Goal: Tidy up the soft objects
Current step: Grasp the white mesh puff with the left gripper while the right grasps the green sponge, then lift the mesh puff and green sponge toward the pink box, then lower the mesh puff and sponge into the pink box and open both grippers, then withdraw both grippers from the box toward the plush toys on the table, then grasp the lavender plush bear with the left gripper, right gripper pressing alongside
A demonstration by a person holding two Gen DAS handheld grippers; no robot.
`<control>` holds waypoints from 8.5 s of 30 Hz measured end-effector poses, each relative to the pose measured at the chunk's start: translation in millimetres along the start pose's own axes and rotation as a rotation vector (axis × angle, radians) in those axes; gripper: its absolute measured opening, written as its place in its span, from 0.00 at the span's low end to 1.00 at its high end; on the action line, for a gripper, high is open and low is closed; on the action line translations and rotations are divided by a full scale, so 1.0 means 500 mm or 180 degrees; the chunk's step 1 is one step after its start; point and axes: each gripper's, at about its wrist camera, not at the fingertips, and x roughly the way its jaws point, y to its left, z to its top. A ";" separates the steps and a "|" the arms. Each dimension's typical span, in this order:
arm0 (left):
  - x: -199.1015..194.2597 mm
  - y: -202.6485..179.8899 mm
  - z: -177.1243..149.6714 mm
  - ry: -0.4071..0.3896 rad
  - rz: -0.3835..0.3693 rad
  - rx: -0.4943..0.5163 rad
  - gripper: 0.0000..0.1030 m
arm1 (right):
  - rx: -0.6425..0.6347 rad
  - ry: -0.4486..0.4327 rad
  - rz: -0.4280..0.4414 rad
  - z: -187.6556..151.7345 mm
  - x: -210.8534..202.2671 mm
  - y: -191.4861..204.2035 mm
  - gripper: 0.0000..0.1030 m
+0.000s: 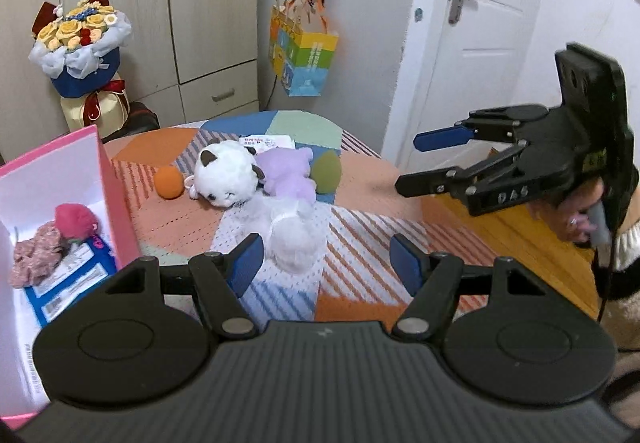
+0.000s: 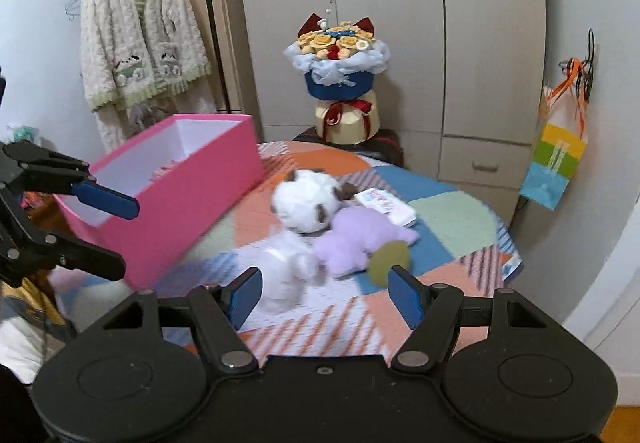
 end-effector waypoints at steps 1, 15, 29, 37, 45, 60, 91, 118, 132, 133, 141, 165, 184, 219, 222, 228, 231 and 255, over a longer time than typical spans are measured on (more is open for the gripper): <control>0.009 0.000 -0.002 -0.0029 -0.0019 -0.0056 0.67 | -0.0040 -0.0033 0.0000 -0.005 0.008 -0.005 0.72; 0.197 0.015 0.006 -0.0167 0.0567 -0.0375 0.67 | 0.0029 0.0067 -0.0010 -0.034 0.189 -0.087 0.70; 0.297 0.032 -0.021 0.0038 0.1005 -0.0571 0.70 | 0.0153 0.0083 0.0156 -0.039 0.258 -0.127 0.65; 0.298 0.024 -0.049 -0.0140 0.1136 -0.0718 0.42 | 0.0372 0.0129 0.0289 -0.045 0.249 -0.139 0.42; 0.254 -0.003 -0.061 -0.0220 0.1152 -0.0647 0.36 | 0.0382 0.0072 -0.0034 -0.080 0.204 -0.081 0.41; 0.105 -0.026 -0.132 -0.0107 0.0803 -0.0897 0.36 | 0.0424 0.0355 -0.0143 -0.123 0.115 0.053 0.41; -0.225 0.088 -0.177 0.0553 0.0431 -0.0791 0.36 | -0.0104 0.0770 0.1010 -0.034 -0.007 0.329 0.41; -0.183 0.362 -0.038 -0.0054 0.0963 -0.0827 0.36 | -0.0734 -0.0157 0.1184 0.234 0.221 0.418 0.41; -0.036 0.462 -0.034 0.0504 0.1314 -0.0785 0.40 | -0.1426 0.0594 0.0585 0.266 0.406 0.426 0.41; -0.031 0.464 -0.036 0.0533 0.1375 -0.0749 0.40 | -0.1496 0.0648 0.0479 0.264 0.413 0.429 0.41; -0.005 0.465 -0.035 0.0515 0.1709 -0.0574 0.42 | -0.1779 0.0681 -0.0031 0.269 0.448 0.445 0.42; -0.210 0.339 -0.037 -0.0122 0.1356 -0.0571 0.65 | -0.0177 0.0310 0.0782 0.264 0.222 0.301 0.47; -0.321 0.122 -0.067 -0.0382 0.1127 -0.0150 0.75 | -0.0366 0.0236 0.0583 0.153 -0.042 0.254 0.70; 0.157 0.042 0.022 -0.0109 0.0059 -0.0849 0.81 | -0.0654 -0.0032 0.0037 0.001 0.145 0.048 0.88; 0.210 0.064 0.031 -0.0076 0.0080 -0.1010 0.75 | -0.0650 0.0003 -0.0037 0.007 0.182 0.024 0.88; 0.289 0.102 0.045 -0.0006 0.0158 -0.1220 0.70 | -0.0603 -0.0006 -0.0028 0.023 0.243 -0.027 0.88; 0.306 0.107 0.044 0.0071 0.0219 -0.1273 0.64 | -0.0799 -0.0019 0.0110 0.027 0.267 -0.036 0.94; 0.367 0.121 0.017 0.0106 0.0224 -0.1509 0.43 | -0.1192 0.0152 0.0625 0.015 0.350 -0.066 1.00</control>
